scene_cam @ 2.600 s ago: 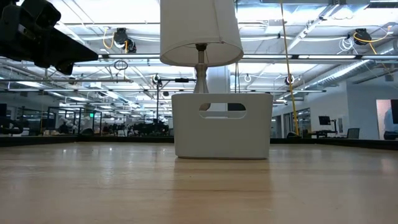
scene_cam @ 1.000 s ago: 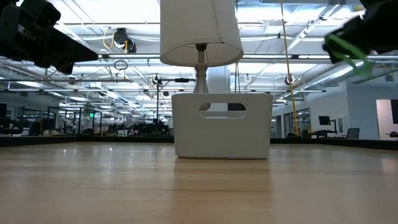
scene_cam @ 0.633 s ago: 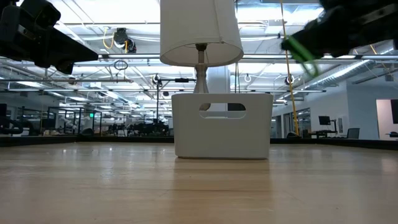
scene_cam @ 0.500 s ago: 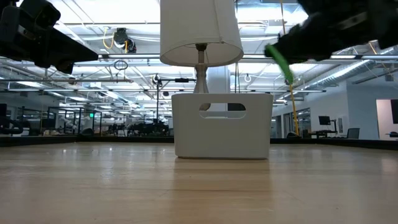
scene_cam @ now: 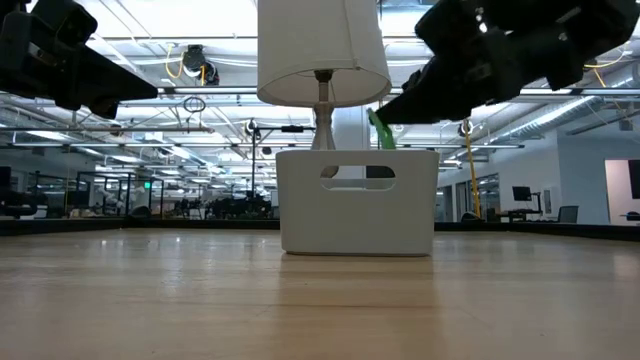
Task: Pick and place rubber bands into bin
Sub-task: Put the green rubber band into the gray bin, then return to Home Position
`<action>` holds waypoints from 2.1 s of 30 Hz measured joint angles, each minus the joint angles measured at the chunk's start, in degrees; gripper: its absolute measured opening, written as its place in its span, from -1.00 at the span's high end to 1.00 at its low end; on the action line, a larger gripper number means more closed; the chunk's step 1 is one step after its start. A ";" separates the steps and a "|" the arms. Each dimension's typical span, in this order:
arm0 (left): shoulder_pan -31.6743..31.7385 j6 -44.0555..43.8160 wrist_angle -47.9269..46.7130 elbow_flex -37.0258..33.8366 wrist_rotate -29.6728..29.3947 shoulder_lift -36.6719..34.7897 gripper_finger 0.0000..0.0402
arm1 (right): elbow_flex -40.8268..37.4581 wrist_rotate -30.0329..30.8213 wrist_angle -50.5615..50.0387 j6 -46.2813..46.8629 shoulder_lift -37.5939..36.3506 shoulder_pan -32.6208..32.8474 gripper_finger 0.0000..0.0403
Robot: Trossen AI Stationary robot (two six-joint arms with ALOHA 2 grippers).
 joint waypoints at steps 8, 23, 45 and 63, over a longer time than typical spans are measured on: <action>-0.02 0.02 -0.20 0.00 0.00 0.00 0.84 | 0.50 0.13 -0.01 0.89 3.27 -0.74 0.91; -0.02 0.45 -0.43 0.00 0.00 -0.02 0.84 | 0.48 1.72 -1.52 1.47 0.76 -0.30 0.14; -0.02 1.85 -1.88 -0.02 0.00 1.18 0.95 | -9.26 -8.91 -11.81 -0.70 -29.61 -6.34 0.99; 2.47 8.90 13.04 -0.02 -3.10 15.42 0.99 | -25.51 -20.99 0.51 4.84 -44.11 -14.97 1.00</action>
